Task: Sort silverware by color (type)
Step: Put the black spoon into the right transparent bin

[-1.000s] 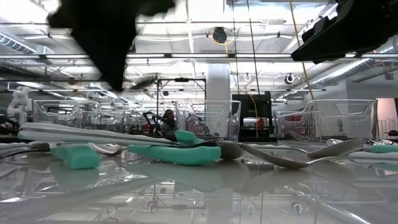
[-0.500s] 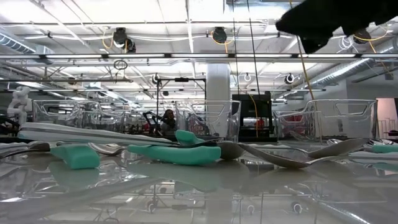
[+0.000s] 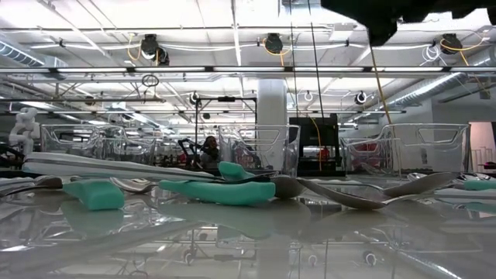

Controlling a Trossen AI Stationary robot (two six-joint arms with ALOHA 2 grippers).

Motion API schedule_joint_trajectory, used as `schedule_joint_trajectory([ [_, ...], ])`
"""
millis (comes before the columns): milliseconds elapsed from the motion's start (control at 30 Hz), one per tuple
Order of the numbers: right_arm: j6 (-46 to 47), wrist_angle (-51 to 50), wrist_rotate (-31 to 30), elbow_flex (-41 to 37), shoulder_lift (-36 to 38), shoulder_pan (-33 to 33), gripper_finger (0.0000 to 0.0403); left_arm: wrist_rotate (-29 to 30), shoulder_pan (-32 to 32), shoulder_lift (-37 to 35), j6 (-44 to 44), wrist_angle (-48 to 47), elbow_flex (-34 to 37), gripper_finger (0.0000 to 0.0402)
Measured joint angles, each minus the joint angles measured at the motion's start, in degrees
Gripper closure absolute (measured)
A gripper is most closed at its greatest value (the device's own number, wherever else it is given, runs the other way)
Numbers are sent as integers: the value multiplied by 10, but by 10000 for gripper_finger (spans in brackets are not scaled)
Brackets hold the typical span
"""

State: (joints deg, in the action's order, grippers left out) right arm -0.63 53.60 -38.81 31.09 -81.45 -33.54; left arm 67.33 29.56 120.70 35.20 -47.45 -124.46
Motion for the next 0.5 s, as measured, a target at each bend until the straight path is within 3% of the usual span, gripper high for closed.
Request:
schedule_joint_trajectory([
  [267,-83,-3,48,58,0,0,228,2,0,0,-34,63,0,395],
  [500,-86,-16,45,71,0,9,218,2,0,0,-57,87,0,395],
])
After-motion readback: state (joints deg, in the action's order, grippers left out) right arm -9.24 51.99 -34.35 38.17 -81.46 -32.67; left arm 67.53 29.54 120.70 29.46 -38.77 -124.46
